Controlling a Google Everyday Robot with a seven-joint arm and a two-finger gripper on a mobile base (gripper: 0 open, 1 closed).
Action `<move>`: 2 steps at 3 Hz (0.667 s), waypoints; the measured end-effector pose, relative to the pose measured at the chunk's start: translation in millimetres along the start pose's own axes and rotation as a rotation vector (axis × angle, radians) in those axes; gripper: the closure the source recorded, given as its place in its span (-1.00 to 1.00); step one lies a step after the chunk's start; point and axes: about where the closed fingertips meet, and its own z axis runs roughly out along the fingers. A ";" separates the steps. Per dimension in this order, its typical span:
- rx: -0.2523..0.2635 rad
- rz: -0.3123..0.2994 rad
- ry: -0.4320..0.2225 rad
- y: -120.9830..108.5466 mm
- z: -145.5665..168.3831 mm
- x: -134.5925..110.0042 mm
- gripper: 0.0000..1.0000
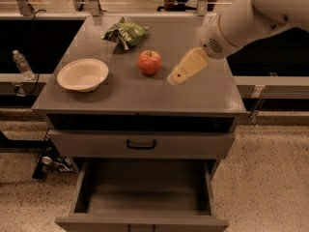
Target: Place apple into middle drawer
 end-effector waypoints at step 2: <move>-0.016 0.025 -0.063 3.2 36.7 -24.6 -1.00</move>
Offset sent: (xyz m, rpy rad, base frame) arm 0.0166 0.0280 -0.0058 0.0418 -0.0107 0.0056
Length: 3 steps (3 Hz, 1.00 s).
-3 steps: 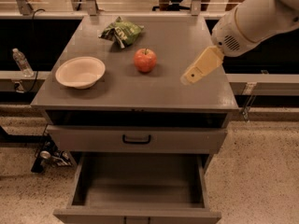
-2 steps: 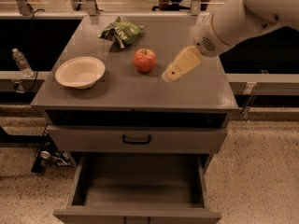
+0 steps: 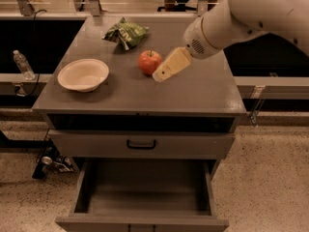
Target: Place apple into middle drawer
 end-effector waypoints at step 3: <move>-0.122 0.087 -0.097 -35.4 91.6 38.0 -1.00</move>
Offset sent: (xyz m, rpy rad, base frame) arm 0.0800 -0.0211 -0.1154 0.2024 0.1090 0.0190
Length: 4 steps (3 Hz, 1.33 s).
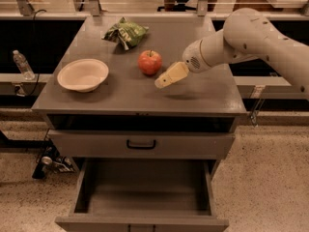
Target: Place apple into middle drawer
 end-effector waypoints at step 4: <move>-0.057 -0.047 -0.096 -13.4 53.4 -18.0 -1.00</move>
Offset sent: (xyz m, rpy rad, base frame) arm 0.0427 0.0350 0.0142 0.1028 -0.1207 0.0774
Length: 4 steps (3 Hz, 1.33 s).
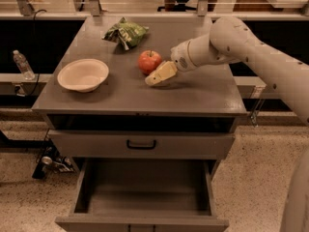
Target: Place apple into middle drawer
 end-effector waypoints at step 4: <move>-0.018 -0.010 -0.009 -4.8 2.7 3.5 0.90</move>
Offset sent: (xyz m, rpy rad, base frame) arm 0.0095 -0.0179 -0.0160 0.0126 -0.0344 0.0122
